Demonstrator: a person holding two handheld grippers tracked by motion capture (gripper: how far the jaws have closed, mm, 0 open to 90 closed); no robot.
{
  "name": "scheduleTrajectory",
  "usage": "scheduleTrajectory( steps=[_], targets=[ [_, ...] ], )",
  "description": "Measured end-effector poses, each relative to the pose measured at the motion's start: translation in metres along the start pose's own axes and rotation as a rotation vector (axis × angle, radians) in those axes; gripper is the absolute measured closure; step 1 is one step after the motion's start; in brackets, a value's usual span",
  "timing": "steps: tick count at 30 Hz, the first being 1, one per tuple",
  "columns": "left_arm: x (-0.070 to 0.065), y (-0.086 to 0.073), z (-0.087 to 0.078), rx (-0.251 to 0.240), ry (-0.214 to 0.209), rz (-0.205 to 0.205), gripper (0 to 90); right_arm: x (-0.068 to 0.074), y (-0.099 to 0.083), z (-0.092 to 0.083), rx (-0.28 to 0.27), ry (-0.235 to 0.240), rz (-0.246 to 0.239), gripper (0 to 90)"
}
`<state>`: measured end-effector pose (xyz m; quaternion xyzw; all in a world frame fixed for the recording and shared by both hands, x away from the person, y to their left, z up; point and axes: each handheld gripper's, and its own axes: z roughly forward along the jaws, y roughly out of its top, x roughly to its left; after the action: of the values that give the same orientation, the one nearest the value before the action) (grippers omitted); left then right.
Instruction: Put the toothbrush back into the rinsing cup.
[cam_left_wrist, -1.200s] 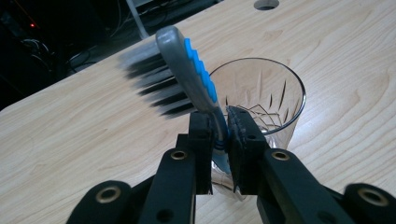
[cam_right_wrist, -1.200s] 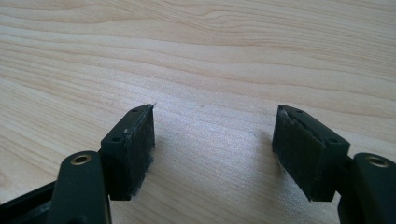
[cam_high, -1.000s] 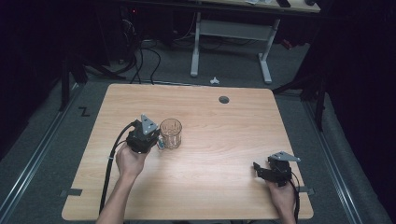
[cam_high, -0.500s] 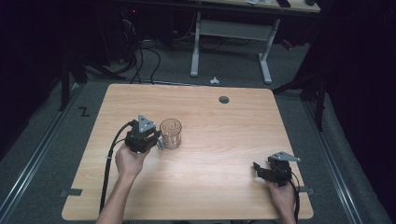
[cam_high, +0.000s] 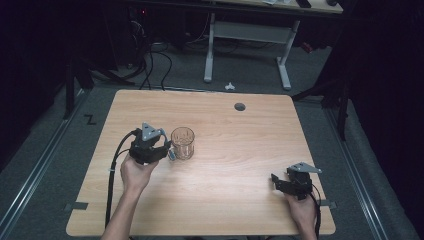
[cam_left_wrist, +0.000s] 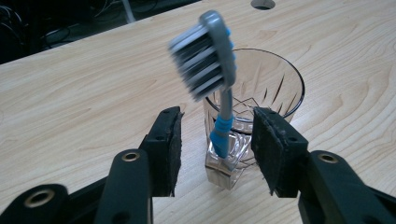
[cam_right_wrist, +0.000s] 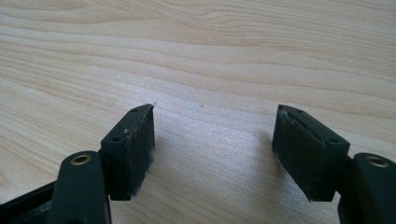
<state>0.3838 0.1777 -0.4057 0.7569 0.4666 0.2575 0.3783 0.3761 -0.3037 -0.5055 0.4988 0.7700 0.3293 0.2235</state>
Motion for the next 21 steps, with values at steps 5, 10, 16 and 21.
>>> scheduleTrajectory(
  steps=[5,10,16,21],
  targets=[
    [0.004,-0.005,-0.003,0.000,-0.004,-0.024,50.1,0.000,0.000,0.000,0.000,0.000,0.000,30.1],
    [0.007,-0.008,-0.008,-0.010,-0.007,-0.051,47.3,0.000,0.000,0.000,0.000,-0.001,0.000,30.1],
    [0.009,-0.011,-0.013,-0.011,-0.008,-0.052,45.9,0.000,0.000,0.000,0.000,-0.002,-0.001,30.1],
    [0.010,-0.014,-0.017,-0.018,-0.013,-0.066,45.6,0.000,0.000,0.000,0.000,-0.001,-0.001,30.1]
  ],
)
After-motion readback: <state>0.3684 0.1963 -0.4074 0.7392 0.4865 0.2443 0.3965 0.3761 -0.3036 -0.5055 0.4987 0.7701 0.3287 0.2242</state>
